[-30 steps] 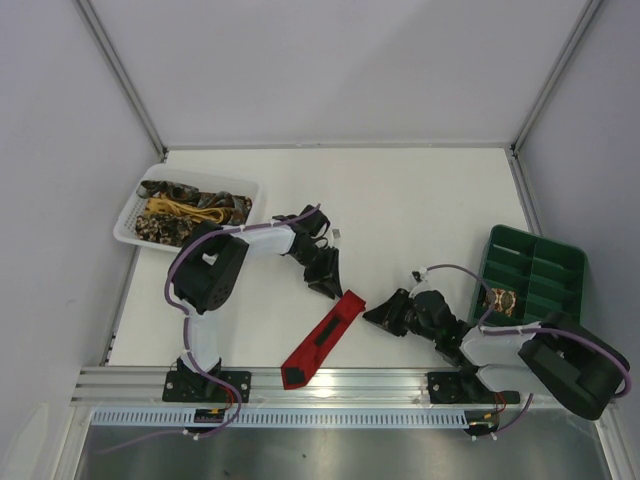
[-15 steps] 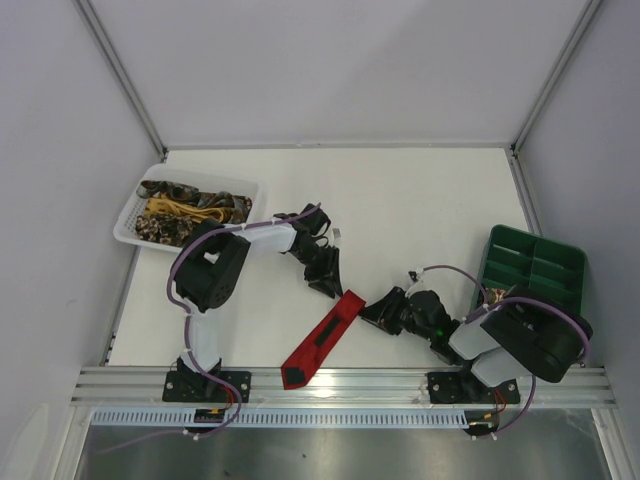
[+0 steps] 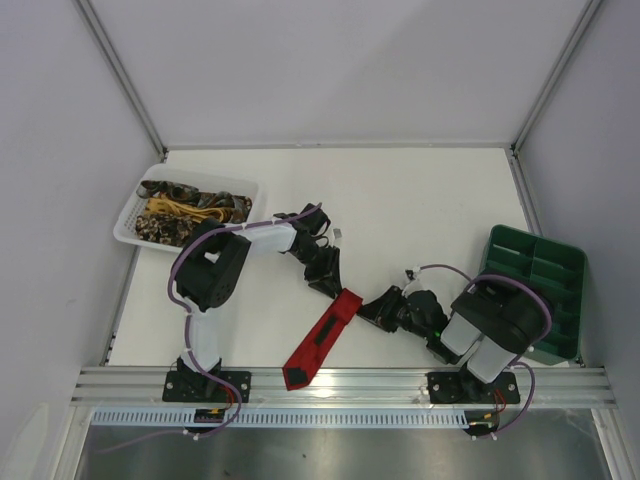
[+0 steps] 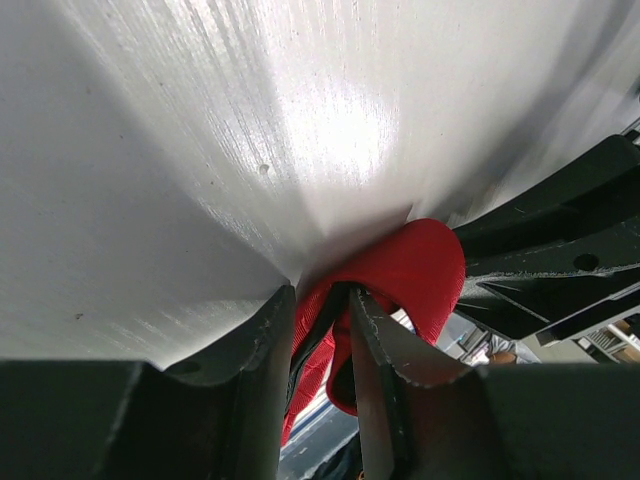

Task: Roll the ties
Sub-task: Roll the tie

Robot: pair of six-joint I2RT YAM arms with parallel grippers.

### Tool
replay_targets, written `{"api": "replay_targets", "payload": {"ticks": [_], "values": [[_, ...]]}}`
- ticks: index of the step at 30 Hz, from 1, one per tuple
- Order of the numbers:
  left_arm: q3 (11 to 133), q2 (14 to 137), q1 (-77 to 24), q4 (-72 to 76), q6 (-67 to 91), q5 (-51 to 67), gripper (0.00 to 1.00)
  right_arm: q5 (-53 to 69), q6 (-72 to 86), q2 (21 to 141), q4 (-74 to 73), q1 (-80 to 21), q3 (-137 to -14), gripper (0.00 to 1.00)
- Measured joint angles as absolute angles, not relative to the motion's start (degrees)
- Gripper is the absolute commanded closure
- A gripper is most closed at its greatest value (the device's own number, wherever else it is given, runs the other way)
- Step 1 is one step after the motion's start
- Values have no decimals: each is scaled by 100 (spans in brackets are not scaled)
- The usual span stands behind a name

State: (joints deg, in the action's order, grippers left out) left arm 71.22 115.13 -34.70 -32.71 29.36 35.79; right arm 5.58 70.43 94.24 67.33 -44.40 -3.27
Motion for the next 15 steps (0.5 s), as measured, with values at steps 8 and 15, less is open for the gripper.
{"api": "replay_targets", "payload": {"ticks": [8, 15], "values": [[7126, 11520, -3470, -3273, 2886, 3599, 65, 558, 6980, 9417, 7030, -4440, -311, 76], [7188, 11587, -3470, -3301, 2886, 3673, 65, 556, 6801, 9011, 6759, -4464, -410, 76]]}}
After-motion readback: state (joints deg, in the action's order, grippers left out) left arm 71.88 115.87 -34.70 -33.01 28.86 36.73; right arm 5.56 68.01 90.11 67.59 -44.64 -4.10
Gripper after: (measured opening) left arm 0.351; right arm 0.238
